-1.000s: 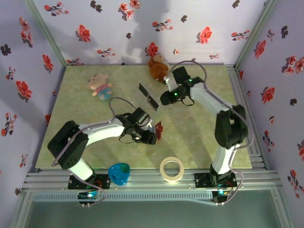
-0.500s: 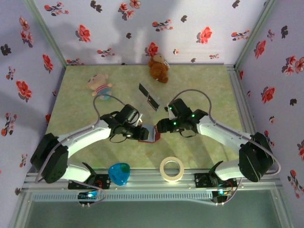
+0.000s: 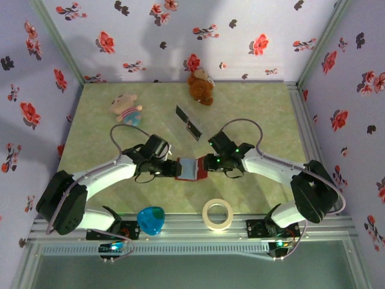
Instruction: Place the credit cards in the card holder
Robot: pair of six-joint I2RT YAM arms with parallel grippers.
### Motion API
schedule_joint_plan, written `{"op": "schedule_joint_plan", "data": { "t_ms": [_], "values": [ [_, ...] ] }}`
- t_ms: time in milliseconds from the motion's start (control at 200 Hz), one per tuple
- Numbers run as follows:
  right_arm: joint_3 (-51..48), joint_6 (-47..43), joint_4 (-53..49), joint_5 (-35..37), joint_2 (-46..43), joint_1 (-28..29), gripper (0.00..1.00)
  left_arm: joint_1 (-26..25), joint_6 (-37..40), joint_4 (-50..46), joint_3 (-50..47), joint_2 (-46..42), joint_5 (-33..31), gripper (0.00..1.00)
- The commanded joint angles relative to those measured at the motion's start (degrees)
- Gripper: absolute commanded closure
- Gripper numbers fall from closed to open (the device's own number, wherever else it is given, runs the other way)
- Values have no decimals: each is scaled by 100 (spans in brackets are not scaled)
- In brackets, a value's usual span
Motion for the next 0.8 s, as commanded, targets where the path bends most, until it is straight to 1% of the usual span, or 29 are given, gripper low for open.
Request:
{"op": "schedule_joint_plan", "data": {
  "t_ms": [0, 125, 220, 350, 530, 795],
  "values": [
    [-153, 105, 98, 178, 146, -31, 71, 28, 62, 372, -104, 127, -7, 43],
    [-187, 113, 145, 174, 295, -28, 82, 29, 35, 597, -114, 397, 184, 43],
    [-212, 69, 197, 143, 392, -38, 86, 29, 18, 797, -226, 400, 171, 43],
    [-250, 65, 237, 130, 514, -81, 87, 31, 53, 701, -179, 462, 132, 43],
    [-144, 33, 183, 20, 917, -85, 88, 44, 35, 530, -240, 432, -358, 43],
    [-66, 17, 309, -121, 1171, -133, 92, 146, -56, 30, -266, 271, -688, 42]
  ]
}}
